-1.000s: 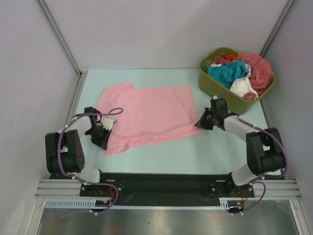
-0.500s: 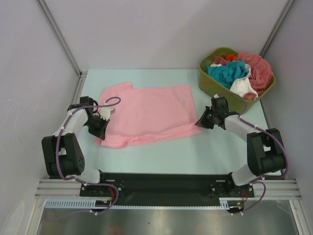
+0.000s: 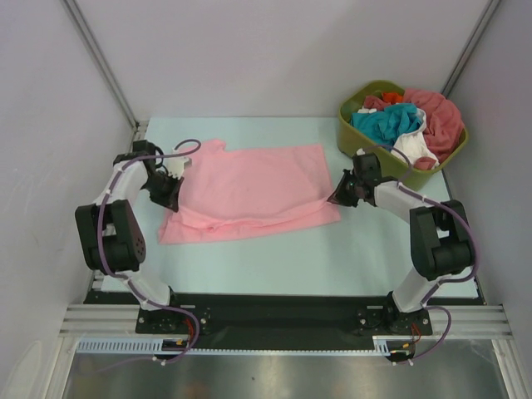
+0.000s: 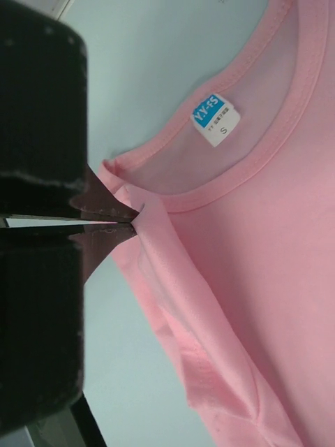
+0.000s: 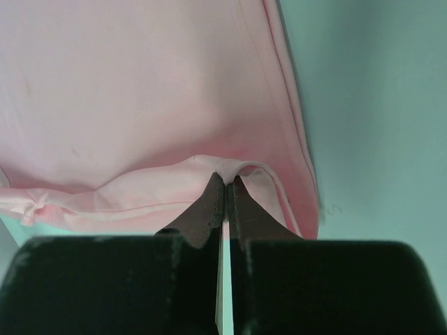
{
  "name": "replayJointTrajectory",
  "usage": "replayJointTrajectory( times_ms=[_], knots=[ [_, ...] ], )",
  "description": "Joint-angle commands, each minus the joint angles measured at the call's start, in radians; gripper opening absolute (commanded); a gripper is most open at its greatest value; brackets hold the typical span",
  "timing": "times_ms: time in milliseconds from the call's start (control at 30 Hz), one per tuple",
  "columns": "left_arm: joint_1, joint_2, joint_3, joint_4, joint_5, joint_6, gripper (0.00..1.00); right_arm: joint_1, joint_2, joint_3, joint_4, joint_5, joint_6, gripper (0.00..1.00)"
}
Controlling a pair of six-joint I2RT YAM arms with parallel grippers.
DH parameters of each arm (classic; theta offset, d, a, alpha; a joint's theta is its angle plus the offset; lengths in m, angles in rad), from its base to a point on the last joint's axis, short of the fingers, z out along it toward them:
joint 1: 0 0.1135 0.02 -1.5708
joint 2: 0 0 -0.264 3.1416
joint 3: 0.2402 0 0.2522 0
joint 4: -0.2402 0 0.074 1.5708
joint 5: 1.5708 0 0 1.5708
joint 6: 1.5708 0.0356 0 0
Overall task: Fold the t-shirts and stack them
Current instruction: Fold the tshirt
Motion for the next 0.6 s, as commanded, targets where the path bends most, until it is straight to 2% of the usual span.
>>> replayJointTrajectory(
  times_ms=[0, 300, 567],
  knots=[
    [0.013, 0.024, 0.065, 0.035, 0.03, -0.032, 0.0, 0.004, 0.043, 0.07, 0.018, 0.017, -0.028, 0.0],
    [0.036, 0.061, 0.106, 0.191, 0.025, -0.146, 0.0, -0.002, 0.131, 0.167, -0.014, 0.043, -0.048, 0.0],
    [0.036, 0.13, 0.145, 0.216, 0.039, -0.166, 0.01, -0.008, 0.195, 0.224, 0.001, 0.038, -0.022, 0.0]
  ],
)
